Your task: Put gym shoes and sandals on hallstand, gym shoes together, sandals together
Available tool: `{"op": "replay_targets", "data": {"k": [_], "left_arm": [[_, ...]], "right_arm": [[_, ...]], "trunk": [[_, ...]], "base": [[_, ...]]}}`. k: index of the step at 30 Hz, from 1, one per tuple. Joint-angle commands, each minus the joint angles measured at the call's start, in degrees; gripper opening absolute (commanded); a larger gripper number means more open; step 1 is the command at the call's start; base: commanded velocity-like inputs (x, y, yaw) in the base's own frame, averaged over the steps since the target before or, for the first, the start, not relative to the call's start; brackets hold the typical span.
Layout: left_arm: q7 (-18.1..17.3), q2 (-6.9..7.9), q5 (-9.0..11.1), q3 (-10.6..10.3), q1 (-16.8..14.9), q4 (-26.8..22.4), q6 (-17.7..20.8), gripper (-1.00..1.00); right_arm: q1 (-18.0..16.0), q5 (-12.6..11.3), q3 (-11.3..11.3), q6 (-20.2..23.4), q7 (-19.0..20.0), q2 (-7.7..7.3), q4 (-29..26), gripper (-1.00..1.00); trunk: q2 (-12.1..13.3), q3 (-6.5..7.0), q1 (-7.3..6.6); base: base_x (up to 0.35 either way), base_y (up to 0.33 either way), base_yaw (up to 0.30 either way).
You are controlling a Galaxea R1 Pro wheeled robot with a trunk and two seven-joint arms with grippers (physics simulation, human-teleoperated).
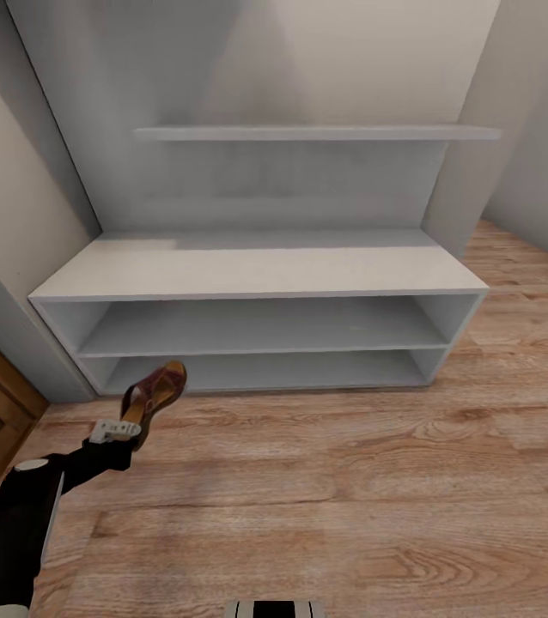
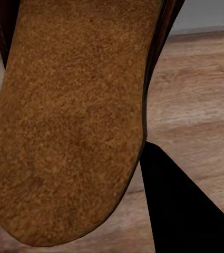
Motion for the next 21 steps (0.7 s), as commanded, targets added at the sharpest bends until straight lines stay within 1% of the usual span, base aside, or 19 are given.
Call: {"op": "replay_targets", "data": {"k": [1, 2, 4, 6, 7, 10, 11, 12, 13, 15, 17, 18, 21], "left_arm": [[0.07, -0.05, -0.57, 0.05, -0.17, -0.17, 1.41, -1.00], [1.19, -0.12, -0.79, -0.01, -0.40, -0.22, 2.59, -1.00], [5.32, -0.31, -1.38, -0.12, -1.62, -0.26, 5.95, -1.00], [7.69, -0.47, -1.54, -0.20, -2.74, -0.25, 8.21, -1.00], [9.61, -1.00, -1.65, -0.33, -4.23, -0.24, 10.93, -1.00], [10.66, -1.99, -1.75, -0.97, -6.04, -0.15, 13.08, -1.00], [12.14, -2.77, -1.74, -2.30, -6.72, 0.25, 13.74, -1.00], [12.76, -3.01, -1.74, -2.70, -6.81, 0.47, 13.84, -1.00], [14.35, -3.60, -1.73, -3.43, -6.98, 0.98, 13.97, -1.00], [18.92, -5.32, -1.70, -4.55, -7.51, 1.99, 14.07, -1.00], [23.92, -7.21, -1.62, -5.06, -8.29, 2.57, 14.10, -1.00], [25.78, -7.96, -1.59, -5.21, -8.55, 2.89, 14.11, -1.00], [28.70, -9.45, -1.55, -5.43, -9.16, 4.36, 13.96, -1.00]], "right_arm": [[-0.06, -0.34, -0.12, 0.33, 0.05, -0.01, -0.06, -1.00], [-0.06, -0.33, -0.11, 0.34, 0.05, 0.00, -0.06, -1.00], [-0.06, -0.33, -0.11, 0.40, 0.05, 0.03, -0.06, -1.00], [-0.06, -0.33, -0.11, 0.43, 0.05, 0.05, -0.06, -1.00], [-0.06, -0.33, -0.08, 0.45, 0.06, 0.05, -0.07, -1.00], [-0.06, -0.33, -0.08, 0.46, 0.06, 0.06, -0.07, -1.00], [-0.06, -0.33, -0.06, 0.46, 0.06, 0.06, -0.07, -1.00], [-0.06, -0.33, -0.05, 0.46, 0.06, 0.06, -0.07, -1.00], [-0.06, -0.33, -0.04, 0.46, 0.06, 0.06, -0.07, -1.00], [-0.06, -0.33, -0.03, 0.46, 0.06, 0.06, -0.07, -1.00], [-0.06, -0.33, -0.02, 0.46, 0.06, 0.06, -0.07, -1.00], [-0.06, -0.31, -0.02, 0.46, 0.06, 0.06, -0.07, -1.00], [-0.06, -0.32, -0.02, 0.46, 0.06, 0.06, -0.07, -1.00]], "trunk": [[-0.02, -0.05, -0.01], [-0.02, -0.05, -0.01], [-0.02, -0.05, -0.01], [-0.02, -0.05, -0.01], [-0.02, -0.05, -0.01], [-0.02, -0.05, -0.01], [-0.02, -0.05, -0.01], [-0.02, -0.05, -0.01], [-0.02, -0.05, -0.01], [-0.02, -0.05, -0.01], [-0.02, -0.05, -0.01], [-0.02, -0.05, -0.01], [-0.02, -0.05, -0.01]], "base": [[0.000, 0.000, 0.000], [0.000, 0.000, 0.000], [0.000, 0.000, 0.000], [0.000, 0.000, 0.000], [0.000, 0.000, 0.000], [0.000, 0.000, 0.000], [0.000, 0.000, 0.000], [0.000, 0.000, 0.000], [0.000, 0.000, 0.000], [0.000, 0.000, 0.000], [0.000, 0.000, 0.000], [0.000, 0.000, 0.000], [0.000, 0.000, 0.000]]}}
